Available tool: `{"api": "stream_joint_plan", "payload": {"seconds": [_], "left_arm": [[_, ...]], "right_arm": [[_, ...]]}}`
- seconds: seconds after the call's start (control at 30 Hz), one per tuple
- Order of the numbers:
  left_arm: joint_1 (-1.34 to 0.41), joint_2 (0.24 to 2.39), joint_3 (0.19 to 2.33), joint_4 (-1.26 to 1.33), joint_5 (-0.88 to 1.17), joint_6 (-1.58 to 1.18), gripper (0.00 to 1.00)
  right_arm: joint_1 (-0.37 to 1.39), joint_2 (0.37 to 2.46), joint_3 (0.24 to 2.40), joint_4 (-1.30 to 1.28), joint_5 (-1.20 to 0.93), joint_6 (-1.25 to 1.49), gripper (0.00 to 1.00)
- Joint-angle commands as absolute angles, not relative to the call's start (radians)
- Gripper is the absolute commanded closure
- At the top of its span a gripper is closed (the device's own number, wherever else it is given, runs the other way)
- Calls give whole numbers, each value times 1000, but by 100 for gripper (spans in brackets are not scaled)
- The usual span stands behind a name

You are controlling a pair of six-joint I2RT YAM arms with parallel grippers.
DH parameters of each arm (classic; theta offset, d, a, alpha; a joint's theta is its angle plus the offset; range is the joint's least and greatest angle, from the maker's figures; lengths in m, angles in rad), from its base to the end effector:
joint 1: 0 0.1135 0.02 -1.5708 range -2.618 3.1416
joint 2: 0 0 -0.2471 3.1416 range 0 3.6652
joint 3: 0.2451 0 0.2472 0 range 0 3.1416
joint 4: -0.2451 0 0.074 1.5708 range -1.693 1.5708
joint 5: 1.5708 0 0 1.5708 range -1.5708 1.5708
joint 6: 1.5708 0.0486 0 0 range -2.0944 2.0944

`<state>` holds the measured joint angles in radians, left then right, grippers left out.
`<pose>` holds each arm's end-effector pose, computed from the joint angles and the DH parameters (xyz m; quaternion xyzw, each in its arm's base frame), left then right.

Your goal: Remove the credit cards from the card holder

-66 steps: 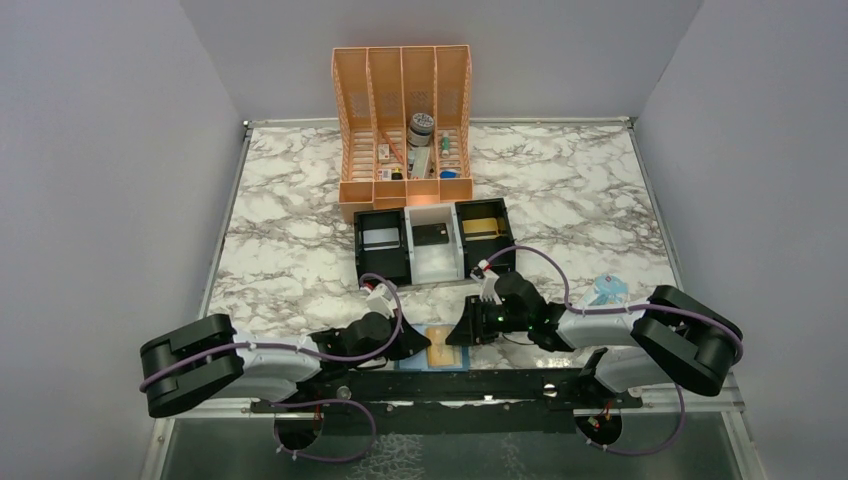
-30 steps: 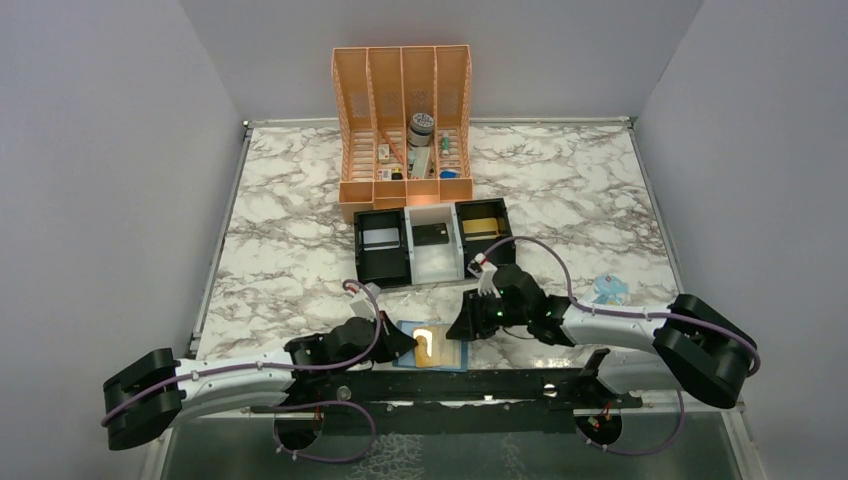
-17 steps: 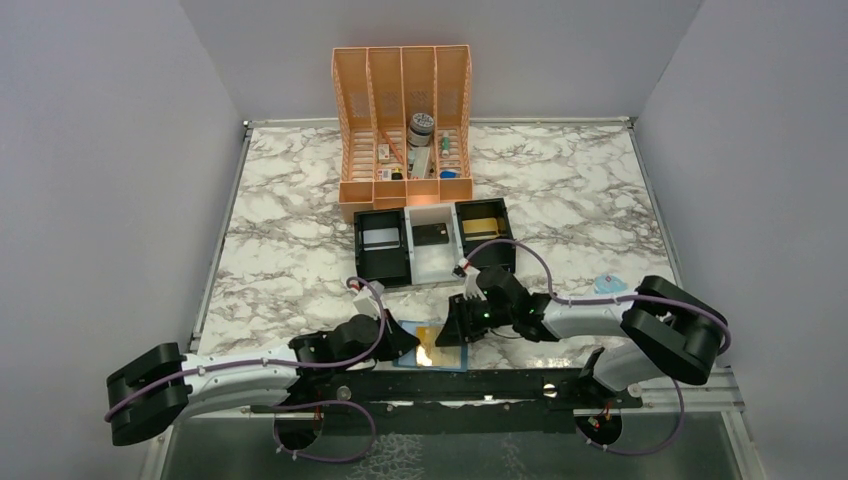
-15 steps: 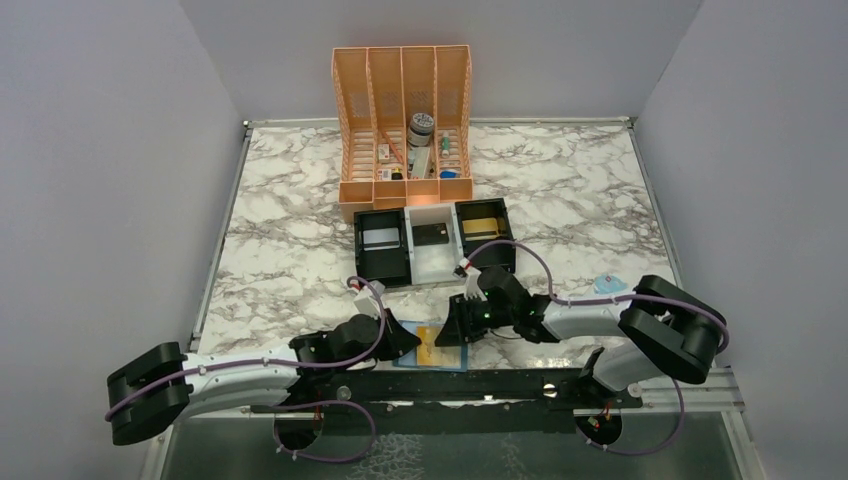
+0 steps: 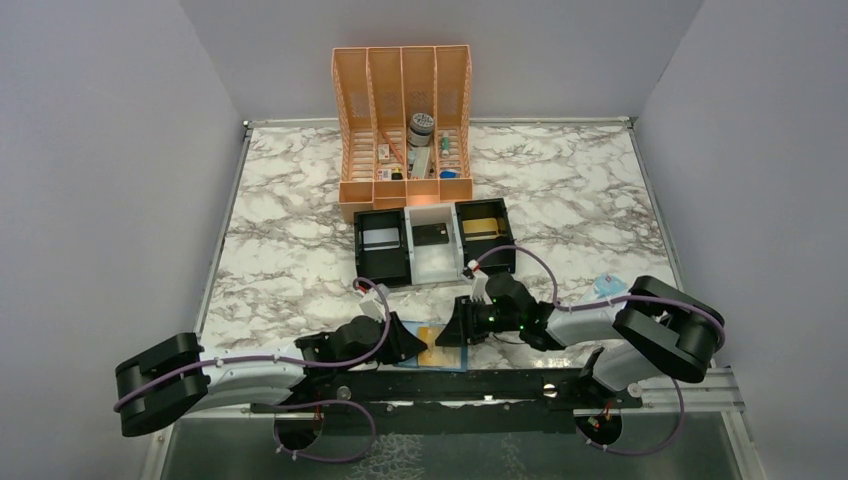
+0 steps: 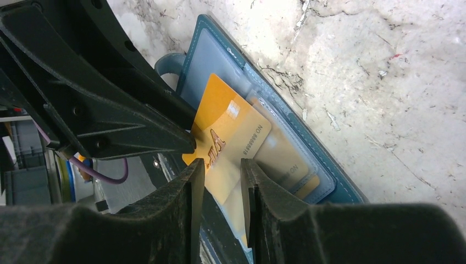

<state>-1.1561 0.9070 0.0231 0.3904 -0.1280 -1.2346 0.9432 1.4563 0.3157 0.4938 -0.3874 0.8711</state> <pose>0.0757 -0.1566 0.1029 -0.0664 0.8547 -0.4561 0.2388 0.1268 0.2061 0.0943 -0.1174 0.8748 0.4507 0.1337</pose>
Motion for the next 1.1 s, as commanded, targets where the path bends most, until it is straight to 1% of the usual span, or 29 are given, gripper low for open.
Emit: {"api": "stream_joint_plan", "payload": {"seconds": [0.0, 0.17, 0.47, 0.63, 0.77, 0.93, 1.07], "left_arm": [[-1161, 936, 15, 479, -75, -1245, 73], [-1161, 948, 12, 507, -67, -1252, 74], [-1160, 937, 11, 534, -65, -1253, 77], [-1160, 998, 31, 534, -66, -1242, 82], [-1161, 1030, 46, 533, -73, -1235, 99], [-1161, 1022, 52, 456, -106, -1223, 100], [-1161, 977, 80, 313, -137, -1202, 100]], "right_arm": [[950, 1501, 269, 392, -318, 857, 67], [950, 1507, 260, 405, -322, 861, 68], [949, 1513, 254, 420, -327, 862, 68], [949, 1511, 250, 420, -324, 863, 68], [950, 1509, 253, 409, -317, 862, 68], [950, 1508, 263, 388, -304, 851, 68], [949, 1506, 271, 359, -282, 838, 68]]}}
